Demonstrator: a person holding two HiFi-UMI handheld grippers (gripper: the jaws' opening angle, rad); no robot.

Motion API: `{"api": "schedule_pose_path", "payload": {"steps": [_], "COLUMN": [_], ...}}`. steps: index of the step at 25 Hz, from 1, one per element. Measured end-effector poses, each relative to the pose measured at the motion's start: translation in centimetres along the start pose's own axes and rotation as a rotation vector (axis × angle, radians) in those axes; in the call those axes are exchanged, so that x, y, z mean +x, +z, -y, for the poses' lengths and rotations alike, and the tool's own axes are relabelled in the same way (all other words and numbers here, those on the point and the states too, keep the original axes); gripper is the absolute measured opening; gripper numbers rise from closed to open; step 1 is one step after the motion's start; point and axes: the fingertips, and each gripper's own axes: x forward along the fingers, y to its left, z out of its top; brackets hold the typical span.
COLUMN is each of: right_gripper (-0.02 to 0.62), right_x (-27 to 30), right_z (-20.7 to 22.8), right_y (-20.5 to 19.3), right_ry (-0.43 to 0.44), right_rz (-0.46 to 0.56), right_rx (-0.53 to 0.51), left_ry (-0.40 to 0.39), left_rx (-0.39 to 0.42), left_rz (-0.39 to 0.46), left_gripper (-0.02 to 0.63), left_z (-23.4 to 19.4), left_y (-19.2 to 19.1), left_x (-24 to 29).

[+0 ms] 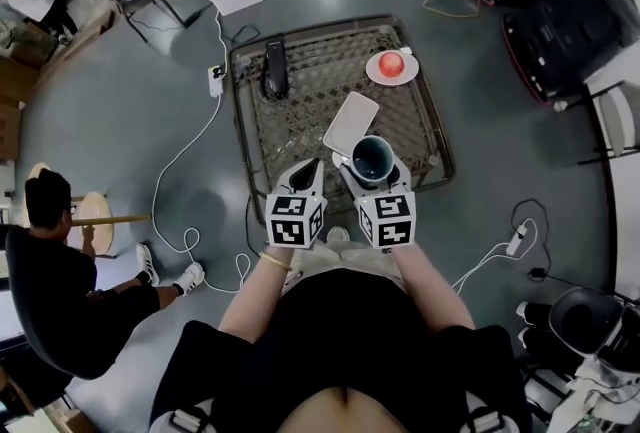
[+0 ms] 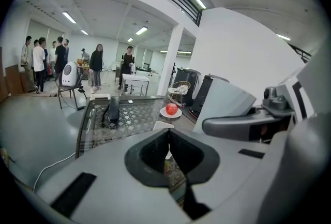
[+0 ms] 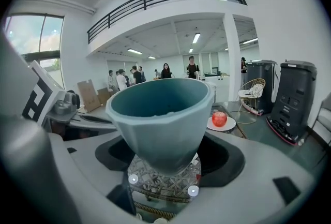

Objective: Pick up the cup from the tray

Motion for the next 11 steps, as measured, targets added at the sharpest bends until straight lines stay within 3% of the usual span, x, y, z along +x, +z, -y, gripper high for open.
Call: {"api": "schedule_pose_path", "payload": {"steps": [11], "right_gripper": [0.359], "right_x": [-0.8], "right_z": [0.0], "right_y": [-0.37], "right_ry": [0.007], "right_rz": [0.01], "right_rx": [-0.025], "left_ry": [0.0], "left_rx": [0.014], "left_rz": [0.023], "left_gripper": [0.009], "left_z": [0.52], "left_y": [-0.14], "left_x": [-0.41]}}
